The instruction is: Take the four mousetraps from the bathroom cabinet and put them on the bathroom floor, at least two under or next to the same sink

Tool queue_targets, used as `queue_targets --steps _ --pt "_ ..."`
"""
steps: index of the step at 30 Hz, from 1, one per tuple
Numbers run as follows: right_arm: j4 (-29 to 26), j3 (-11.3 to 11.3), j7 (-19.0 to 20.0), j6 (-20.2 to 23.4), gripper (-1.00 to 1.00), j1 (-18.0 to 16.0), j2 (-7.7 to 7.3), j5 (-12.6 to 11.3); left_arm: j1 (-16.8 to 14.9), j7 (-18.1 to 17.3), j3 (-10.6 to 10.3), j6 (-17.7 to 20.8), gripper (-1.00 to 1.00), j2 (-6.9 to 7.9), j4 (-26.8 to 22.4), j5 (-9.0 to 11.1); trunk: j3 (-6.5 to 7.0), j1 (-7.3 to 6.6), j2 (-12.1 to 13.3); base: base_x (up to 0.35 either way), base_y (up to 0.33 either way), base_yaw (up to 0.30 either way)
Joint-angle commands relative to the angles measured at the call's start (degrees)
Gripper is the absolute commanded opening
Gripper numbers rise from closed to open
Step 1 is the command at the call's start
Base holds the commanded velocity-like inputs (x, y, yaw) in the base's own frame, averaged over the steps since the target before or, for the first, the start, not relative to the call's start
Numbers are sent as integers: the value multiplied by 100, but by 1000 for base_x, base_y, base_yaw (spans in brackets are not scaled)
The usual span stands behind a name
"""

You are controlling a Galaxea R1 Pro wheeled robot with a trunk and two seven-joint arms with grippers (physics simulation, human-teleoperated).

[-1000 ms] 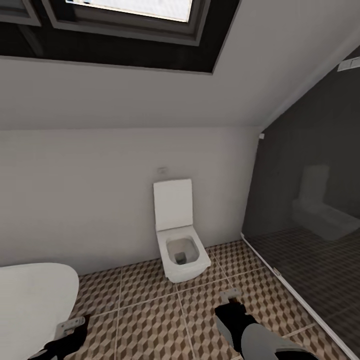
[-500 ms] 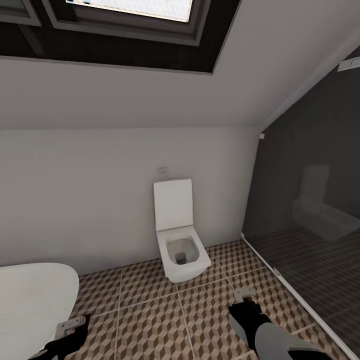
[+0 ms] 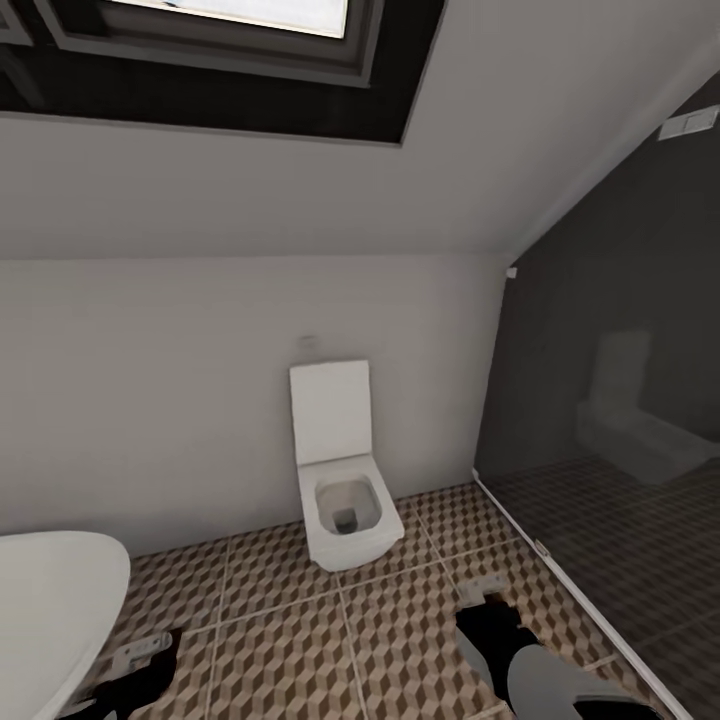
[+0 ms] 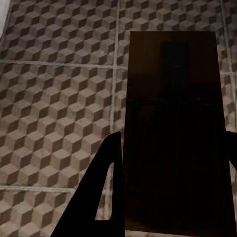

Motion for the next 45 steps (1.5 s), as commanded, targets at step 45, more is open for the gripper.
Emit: queue_targets --steps 45 --pt "-11 -64 -78 27 -100 -1 -1 44 -6 -10 -39 -14 -100 27 6 84 -7 1 -4 148 -194 65"
